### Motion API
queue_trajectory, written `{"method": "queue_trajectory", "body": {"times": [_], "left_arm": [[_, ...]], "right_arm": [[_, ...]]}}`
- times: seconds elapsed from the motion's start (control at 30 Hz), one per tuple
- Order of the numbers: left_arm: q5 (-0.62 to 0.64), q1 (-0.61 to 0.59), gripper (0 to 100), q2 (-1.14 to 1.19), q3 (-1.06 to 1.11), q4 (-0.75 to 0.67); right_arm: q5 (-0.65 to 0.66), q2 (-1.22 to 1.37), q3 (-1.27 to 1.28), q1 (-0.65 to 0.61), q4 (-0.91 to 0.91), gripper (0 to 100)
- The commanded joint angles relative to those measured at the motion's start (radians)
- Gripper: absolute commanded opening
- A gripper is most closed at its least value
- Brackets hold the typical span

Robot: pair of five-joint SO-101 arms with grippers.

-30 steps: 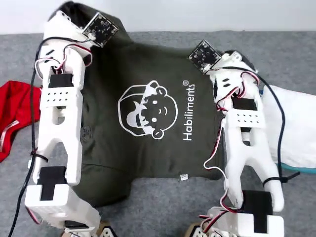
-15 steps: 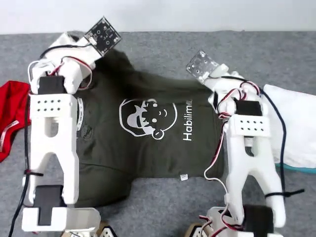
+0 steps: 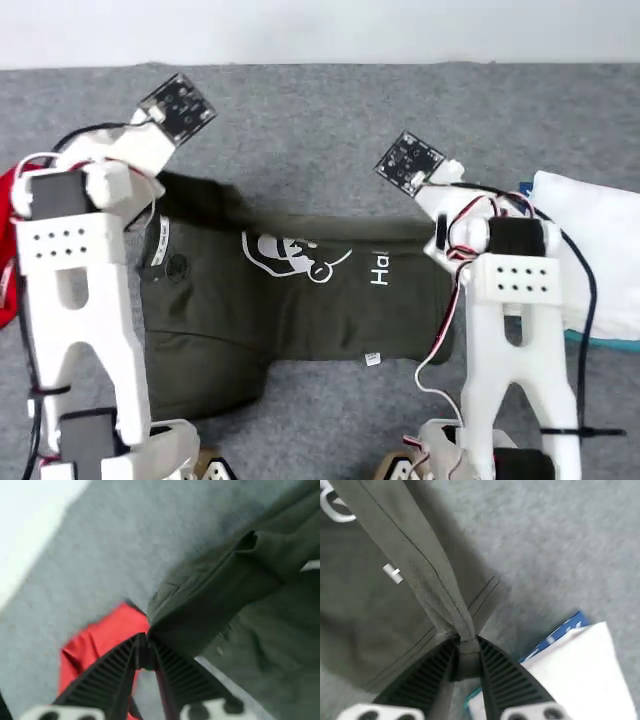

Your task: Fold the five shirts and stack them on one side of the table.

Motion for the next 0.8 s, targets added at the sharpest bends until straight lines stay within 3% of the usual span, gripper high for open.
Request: {"method": "queue_trajectory", "body": {"times": [0.0, 0.13, 0.67, 0.77], "left_arm": [[-0.009, -0.031, 2, -0.063, -0.051, 0.150], [-0.063, -0.048, 2, -0.071, -0.047, 0.270], [-0.120, -0.077, 2, -0.071, 0.124, 0.264], [-0.112, -0.078, 2, -0.071, 0.124, 0.186]], "right_arm": [[0.006, -0.062, -0.055, -0.008, 0.093, 1.1], [0.011, -0.081, -0.002, -0.007, 0.145, 1.0], [0.009, -0.096, 0.160, -0.010, 0.148, 1.0], [0.008, -0.096, 0.155, -0.010, 0.139, 1.0]]}}
